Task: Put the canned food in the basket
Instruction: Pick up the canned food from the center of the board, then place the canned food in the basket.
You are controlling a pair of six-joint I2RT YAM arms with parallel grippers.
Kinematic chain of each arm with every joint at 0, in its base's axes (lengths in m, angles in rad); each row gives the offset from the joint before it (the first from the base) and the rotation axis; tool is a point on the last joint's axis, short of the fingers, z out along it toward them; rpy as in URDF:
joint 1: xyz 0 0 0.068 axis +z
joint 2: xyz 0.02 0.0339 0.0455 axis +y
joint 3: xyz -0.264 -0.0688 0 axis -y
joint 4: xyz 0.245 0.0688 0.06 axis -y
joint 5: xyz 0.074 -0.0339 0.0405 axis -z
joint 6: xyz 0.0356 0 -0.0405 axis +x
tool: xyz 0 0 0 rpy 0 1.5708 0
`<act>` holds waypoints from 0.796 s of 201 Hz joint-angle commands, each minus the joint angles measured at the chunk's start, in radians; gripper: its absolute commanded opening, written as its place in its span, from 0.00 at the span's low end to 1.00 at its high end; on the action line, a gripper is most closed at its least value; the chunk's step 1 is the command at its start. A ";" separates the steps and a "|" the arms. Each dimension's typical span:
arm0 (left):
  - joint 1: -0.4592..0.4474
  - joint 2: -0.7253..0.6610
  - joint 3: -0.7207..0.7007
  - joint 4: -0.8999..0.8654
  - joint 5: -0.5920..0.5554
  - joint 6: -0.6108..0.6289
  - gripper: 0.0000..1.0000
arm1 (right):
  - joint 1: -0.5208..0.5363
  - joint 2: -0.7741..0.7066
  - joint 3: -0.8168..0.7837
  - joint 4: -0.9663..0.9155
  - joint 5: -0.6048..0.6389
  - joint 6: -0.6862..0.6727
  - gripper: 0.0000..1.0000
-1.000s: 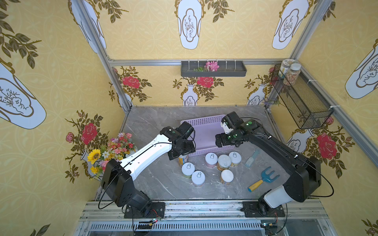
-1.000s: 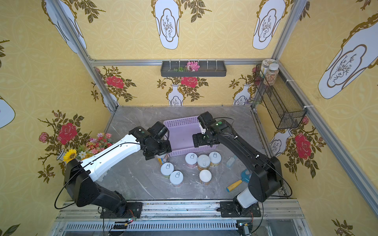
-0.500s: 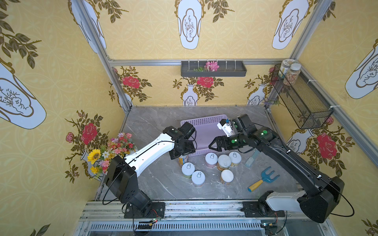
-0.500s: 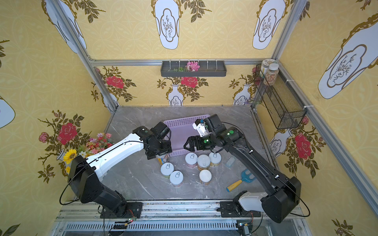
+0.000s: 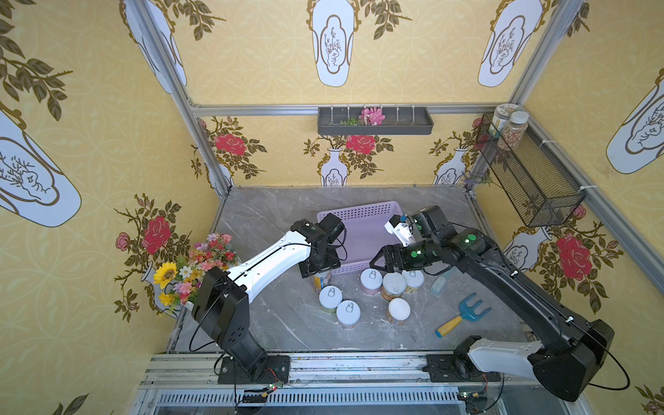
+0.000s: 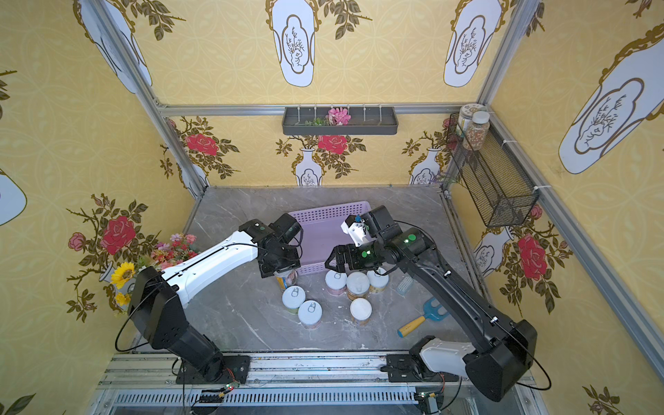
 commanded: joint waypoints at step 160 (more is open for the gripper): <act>-0.003 -0.060 0.433 -0.341 0.001 0.111 0.59 | 0.002 0.033 0.021 0.052 0.043 0.025 0.97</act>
